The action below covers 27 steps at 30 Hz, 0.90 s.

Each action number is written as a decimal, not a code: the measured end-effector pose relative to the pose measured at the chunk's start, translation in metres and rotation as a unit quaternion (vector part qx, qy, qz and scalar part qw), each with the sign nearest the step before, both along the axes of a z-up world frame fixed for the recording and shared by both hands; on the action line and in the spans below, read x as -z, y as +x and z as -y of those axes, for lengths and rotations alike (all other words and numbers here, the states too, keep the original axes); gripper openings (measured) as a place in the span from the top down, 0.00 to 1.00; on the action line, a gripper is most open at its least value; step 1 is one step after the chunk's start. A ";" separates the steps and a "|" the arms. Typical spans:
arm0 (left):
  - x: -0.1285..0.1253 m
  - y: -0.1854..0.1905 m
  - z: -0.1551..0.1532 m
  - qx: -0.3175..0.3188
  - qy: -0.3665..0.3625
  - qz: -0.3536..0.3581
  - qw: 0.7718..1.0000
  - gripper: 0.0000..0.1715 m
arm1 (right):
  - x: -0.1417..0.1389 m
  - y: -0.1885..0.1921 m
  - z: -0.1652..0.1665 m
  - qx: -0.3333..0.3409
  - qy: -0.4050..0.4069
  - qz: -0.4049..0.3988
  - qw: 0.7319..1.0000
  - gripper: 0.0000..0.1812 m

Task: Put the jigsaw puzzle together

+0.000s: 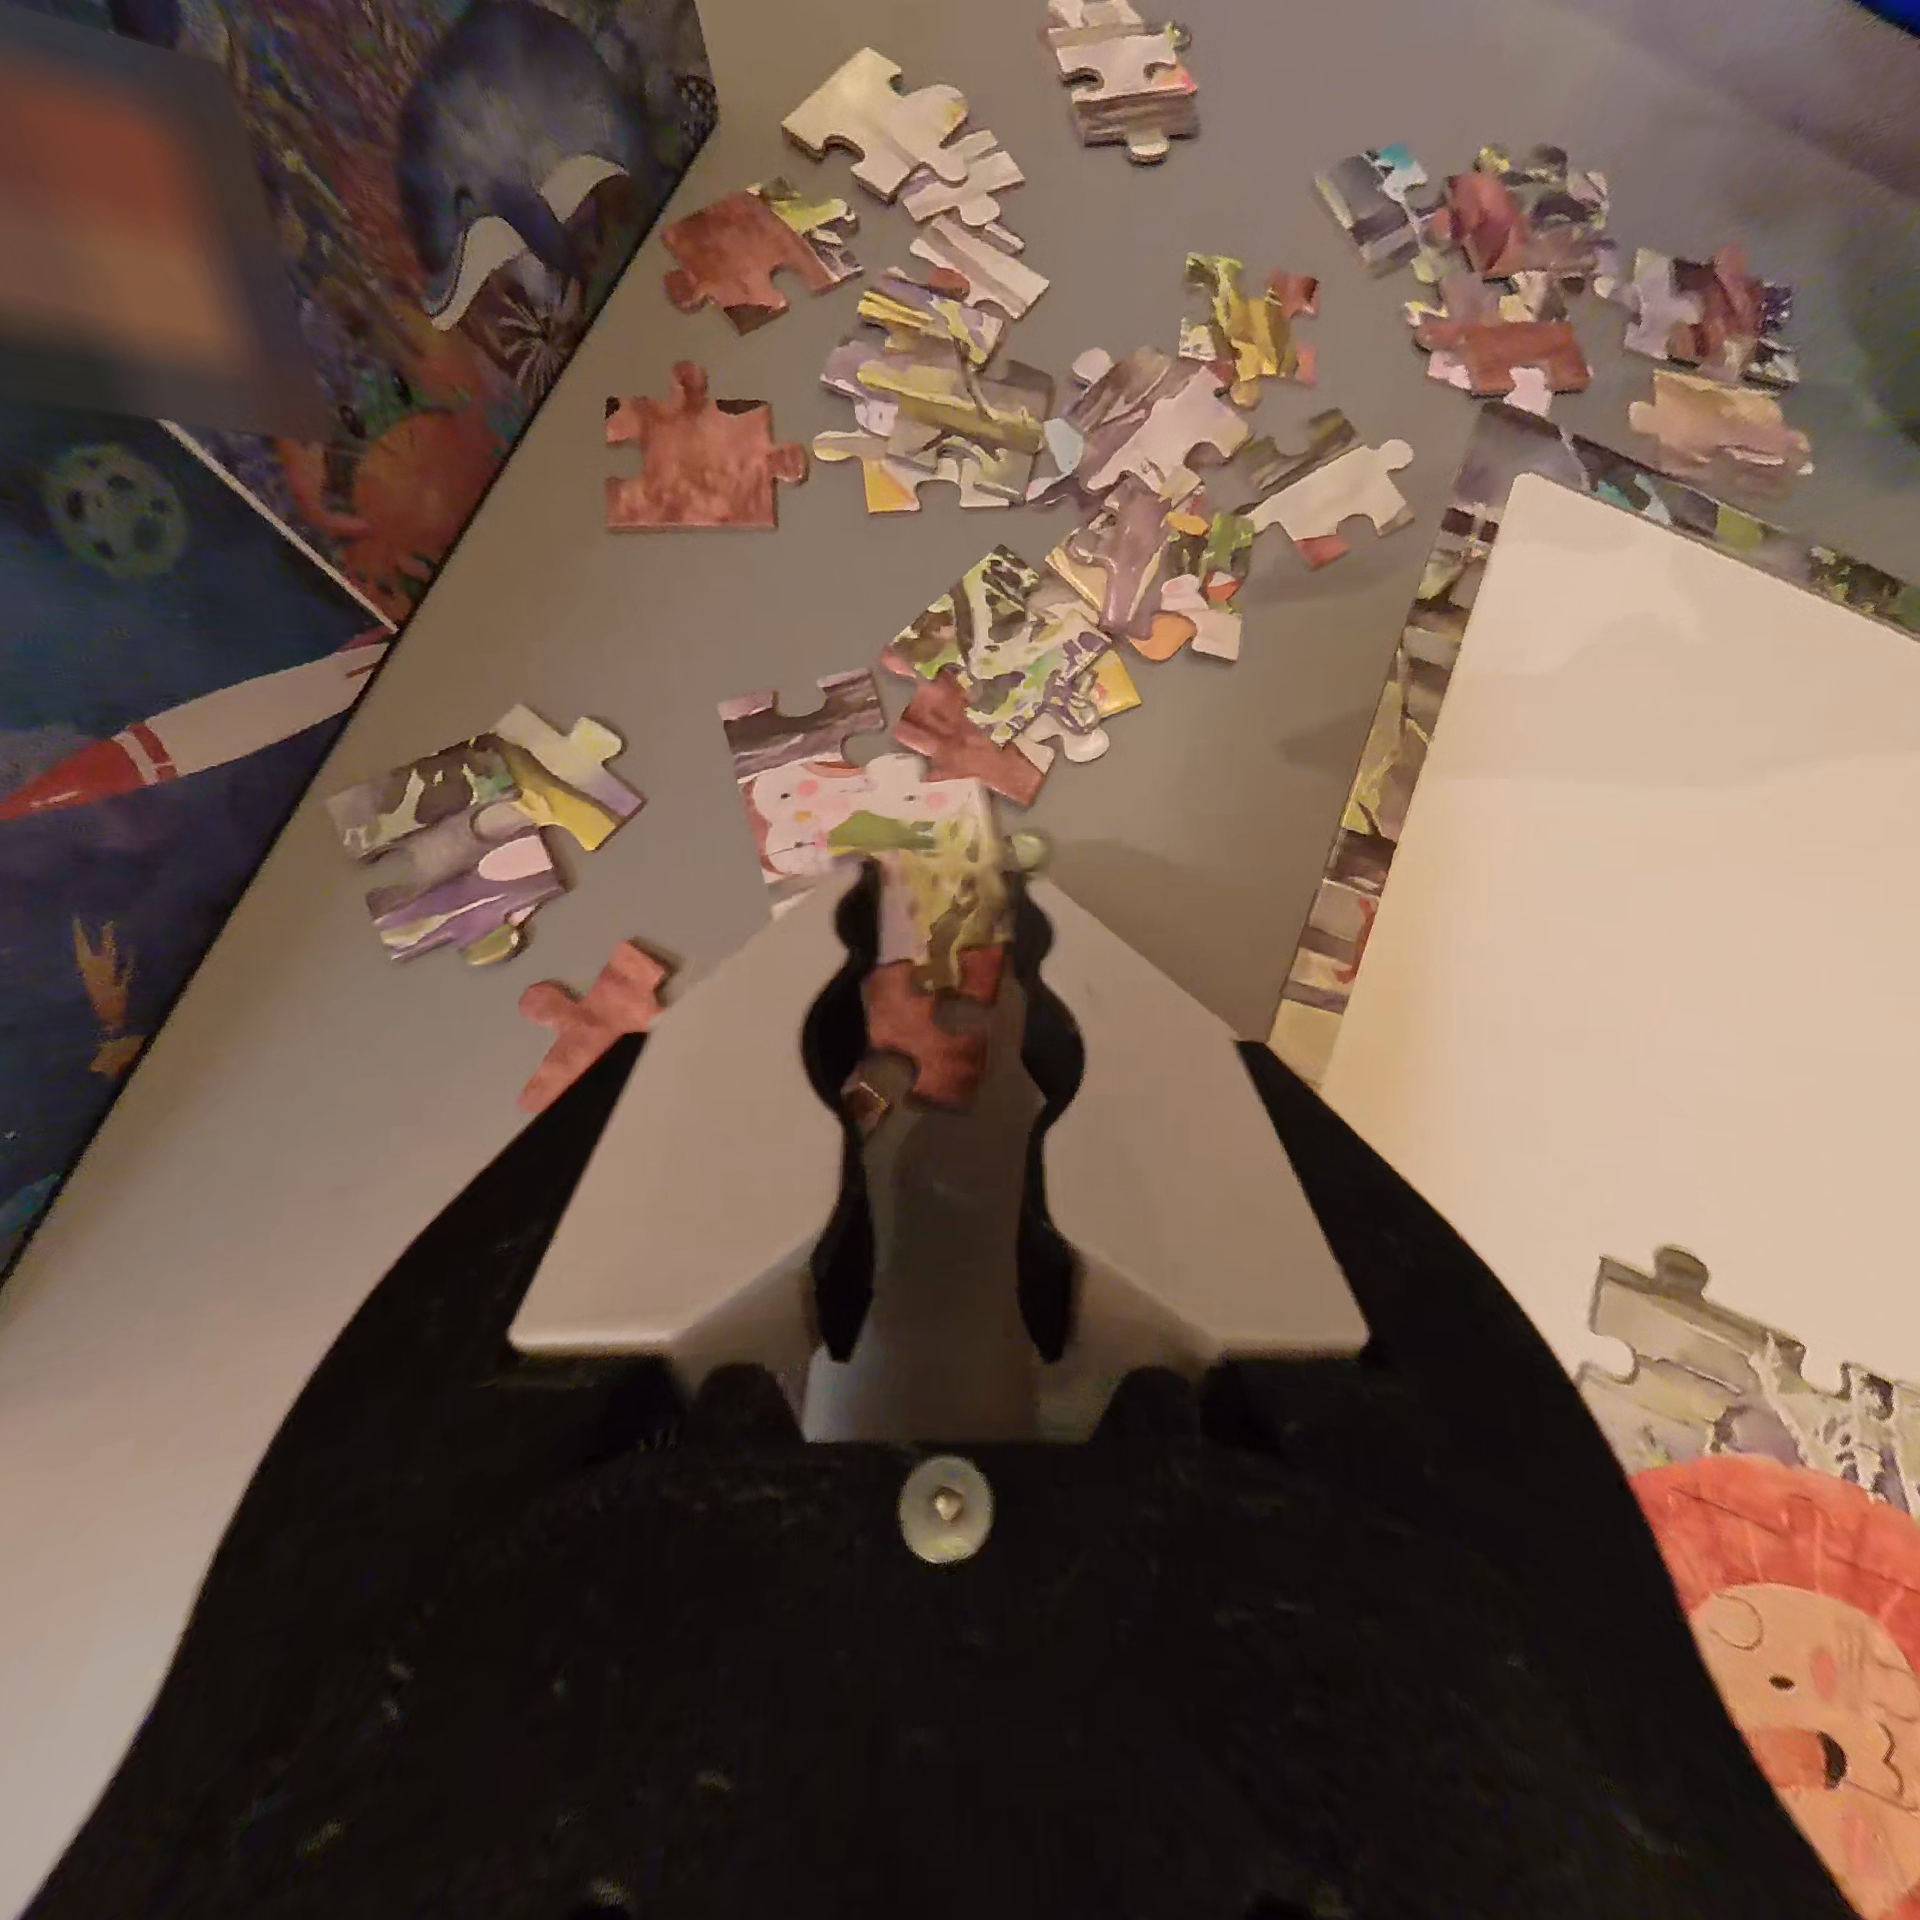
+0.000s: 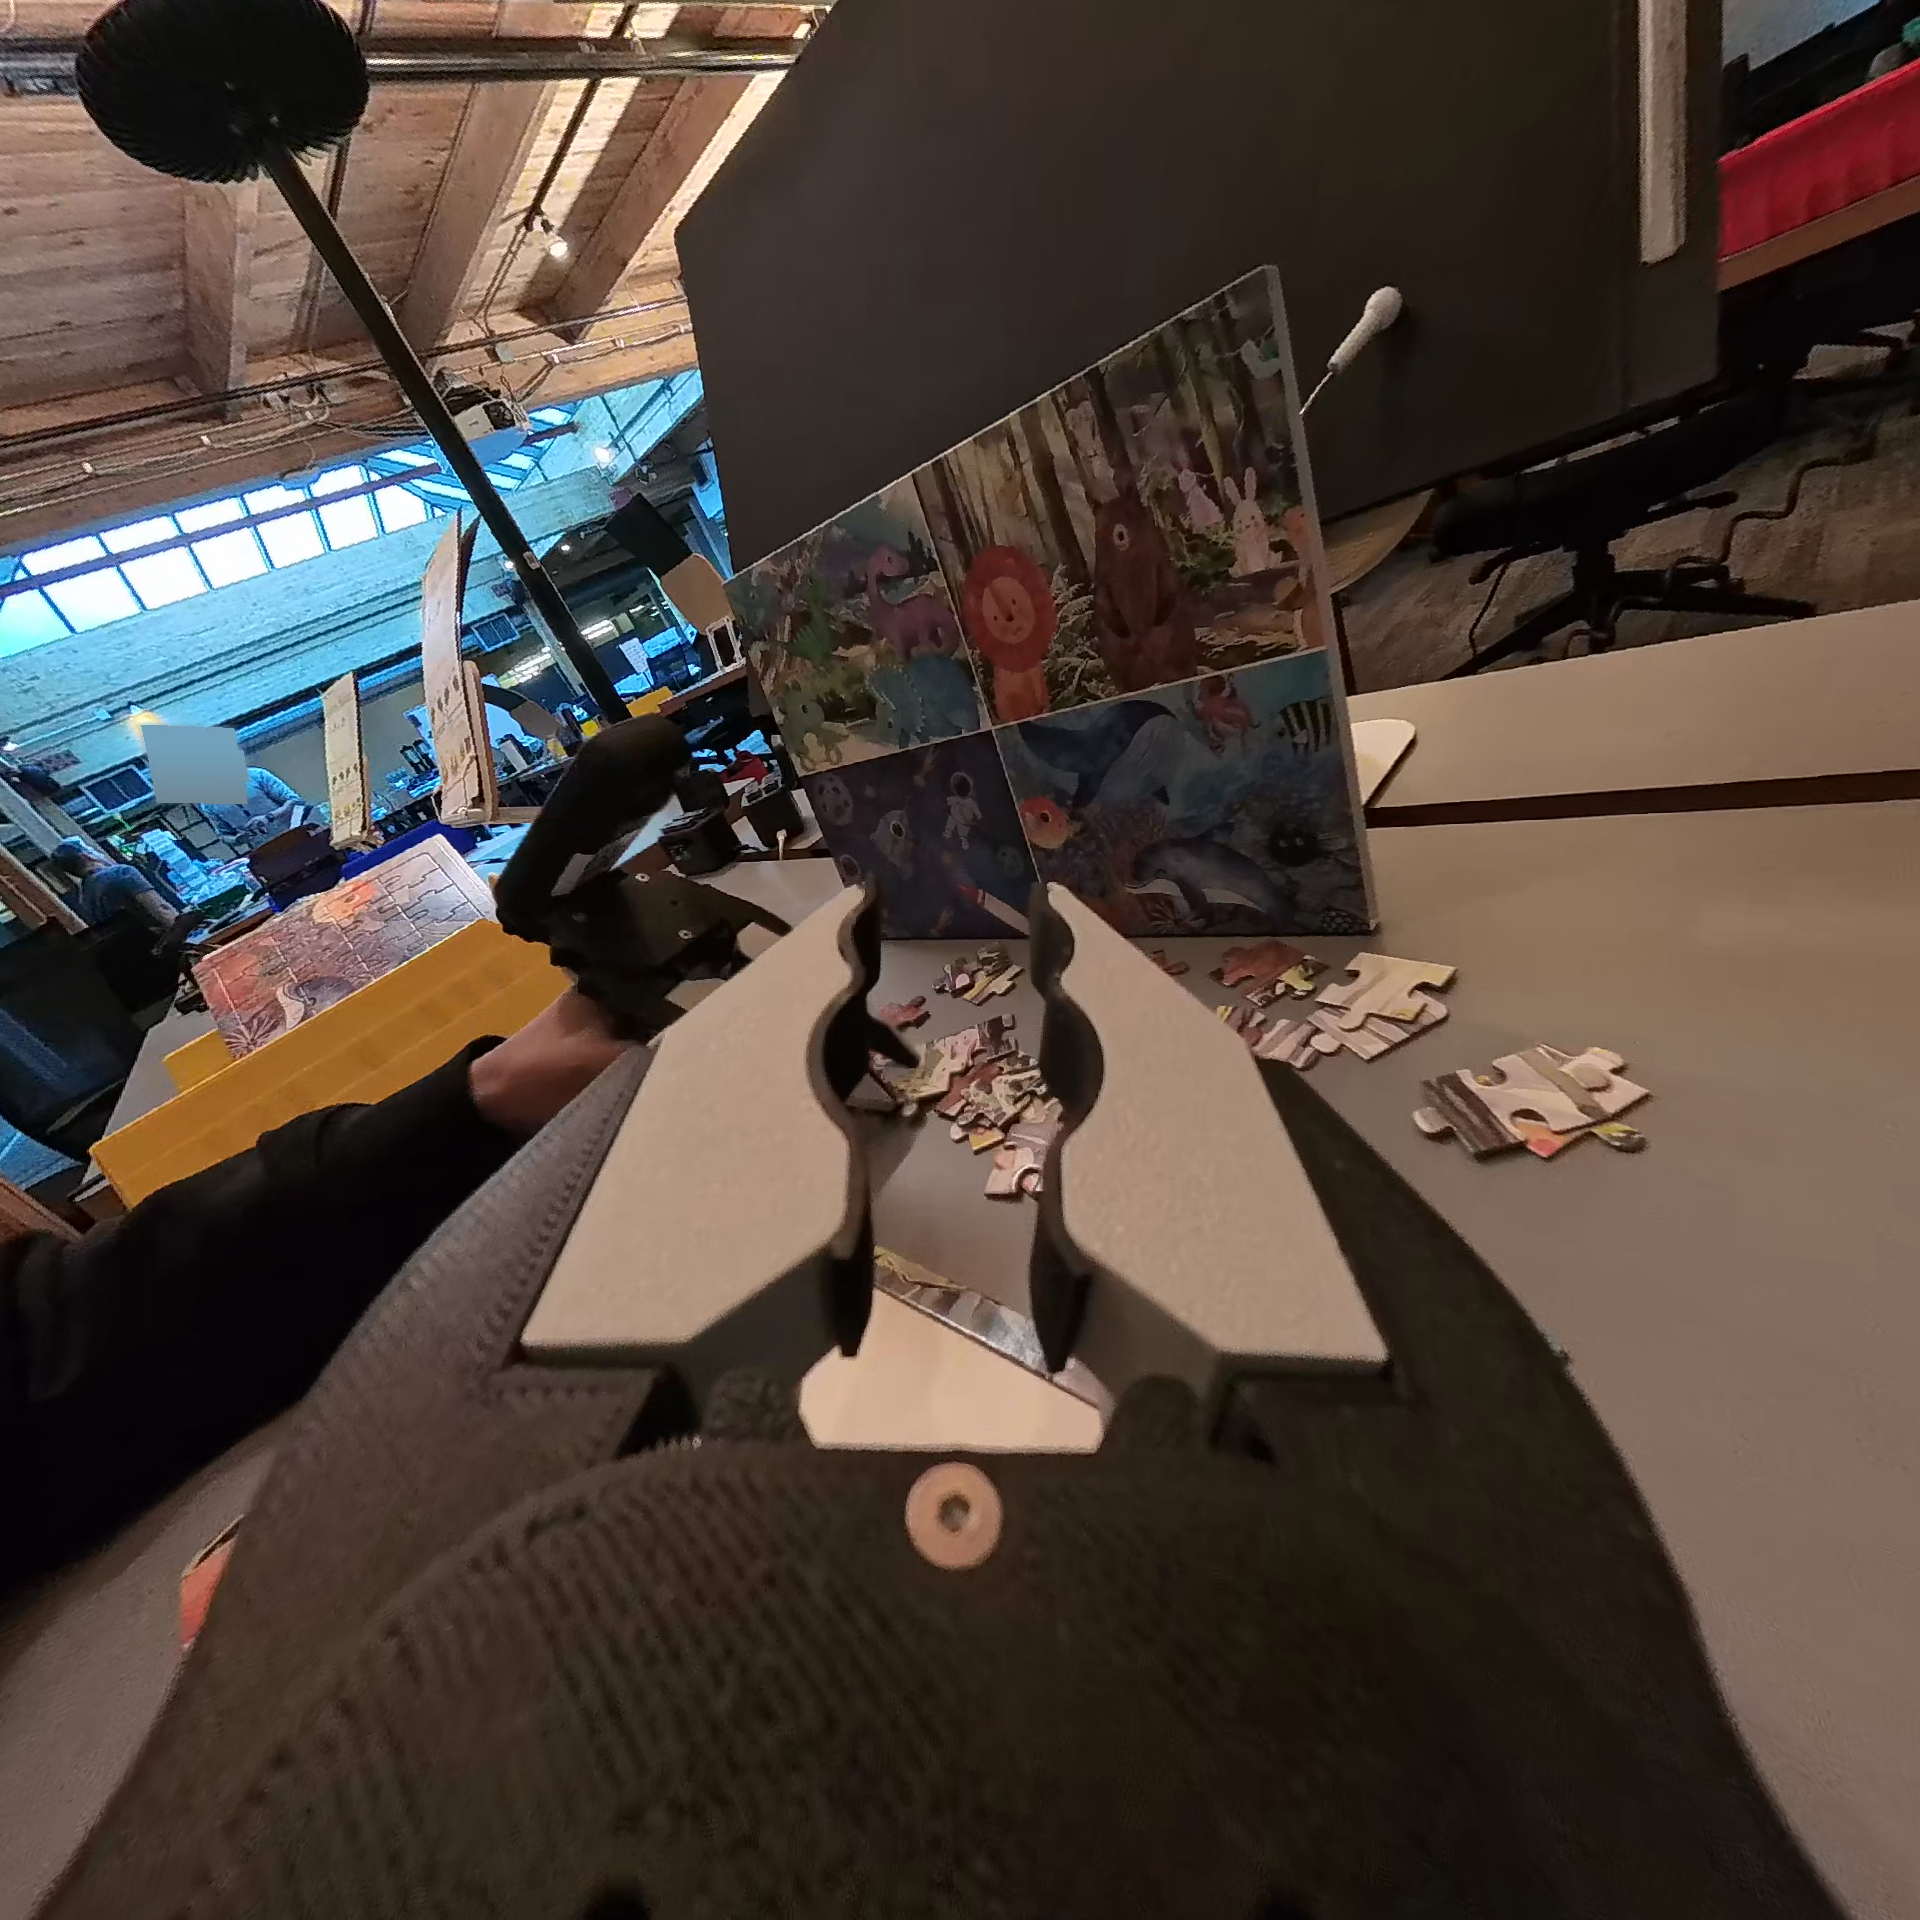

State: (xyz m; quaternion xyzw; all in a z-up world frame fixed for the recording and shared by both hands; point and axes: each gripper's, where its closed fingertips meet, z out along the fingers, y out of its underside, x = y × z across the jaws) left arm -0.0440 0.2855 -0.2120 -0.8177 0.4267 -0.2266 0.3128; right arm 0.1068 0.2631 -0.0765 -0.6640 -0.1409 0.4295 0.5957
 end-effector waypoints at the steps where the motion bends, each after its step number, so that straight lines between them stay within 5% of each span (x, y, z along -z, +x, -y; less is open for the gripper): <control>1: -0.002 0.001 0.002 0.007 -0.001 0.007 1.000 0.88 | 0.001 0.000 0.000 -0.001 -0.001 0.001 1.000 0.85; 6: -0.020 0.007 0.011 0.029 -0.008 0.057 0.998 1.00 | 0.002 -0.003 0.001 -0.006 -0.003 0.002 1.000 0.85; 13: -0.001 0.014 0.024 0.057 -0.024 0.014 0.998 0.85 | 0.001 -0.004 0.002 -0.010 -0.003 0.000 1.000 0.85; 19: -0.003 0.025 0.036 0.087 -0.032 0.019 0.996 0.82 | -0.002 -0.004 0.003 -0.011 -0.002 -0.004 1.000 0.86; 27: -0.005 0.042 -0.009 0.069 0.022 -0.020 0.997 0.73 | 0.001 -0.002 0.001 -0.005 -0.003 0.001 1.000 0.85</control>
